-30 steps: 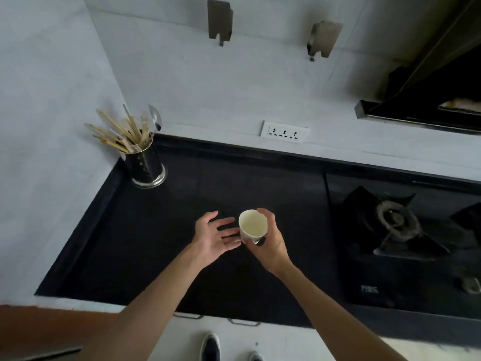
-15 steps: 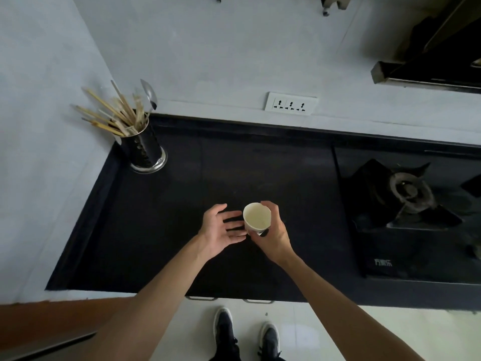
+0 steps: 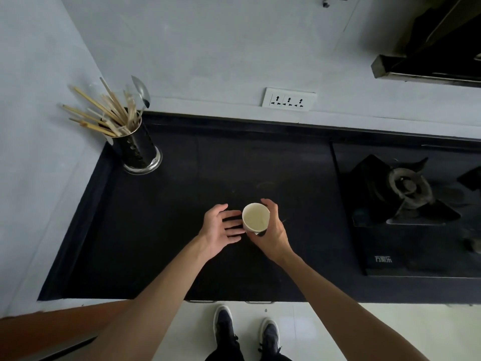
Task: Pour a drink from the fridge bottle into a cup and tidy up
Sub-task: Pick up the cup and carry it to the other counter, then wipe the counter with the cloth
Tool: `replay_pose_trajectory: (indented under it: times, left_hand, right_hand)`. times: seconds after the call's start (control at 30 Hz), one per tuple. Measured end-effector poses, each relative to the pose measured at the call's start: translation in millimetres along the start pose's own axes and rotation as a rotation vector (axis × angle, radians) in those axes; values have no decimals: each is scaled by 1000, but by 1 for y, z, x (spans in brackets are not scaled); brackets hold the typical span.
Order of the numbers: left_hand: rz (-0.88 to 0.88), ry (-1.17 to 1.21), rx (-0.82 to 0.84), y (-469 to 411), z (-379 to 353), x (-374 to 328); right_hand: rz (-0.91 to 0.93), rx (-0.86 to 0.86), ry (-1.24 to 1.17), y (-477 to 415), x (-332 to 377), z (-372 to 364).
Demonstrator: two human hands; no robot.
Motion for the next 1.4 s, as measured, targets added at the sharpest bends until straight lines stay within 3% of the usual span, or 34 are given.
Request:
replay_pose_trajectory:
  times: [0.17,0.3,0.43,0.6,0.7,1.07,1.4]
  left_hand:
    - [-41,-159,-45,5,-5,-12]
    - [-210,-448,-119,14,-23,-51]
    - [-474,-1024,-197,29,-77,-93]
    - [-792,-1821,-269,57,-191,-93]
    - [-926,-2105,-278,70,-264,-74]
    - [-1190,-2324,-177,130,-477,51]
    - [-1220,-2434,7,169,-606,210]
  right_hand:
    - [-36,63,39,2,-9,4]
    - [-69,115,112,6,-19,29]
    - [-115,116,265,10,-31,83]
    - [-169,72,501,15,-40,190]
    - [-185,43,641,28,-38,261]
    - [-270,-136,827,177,-65,466]
    - [-451,-312,786,348,-118,578]
Point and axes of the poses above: each hand's wrist, its own y-axis away from the middle knuckle, its own z-axis out of the back of the hand, x = y × z, the point moved 10 cm from there along -y, towards the middle knuckle, and after that the axes turned 5 degrees about z, right-handed, at the moved point
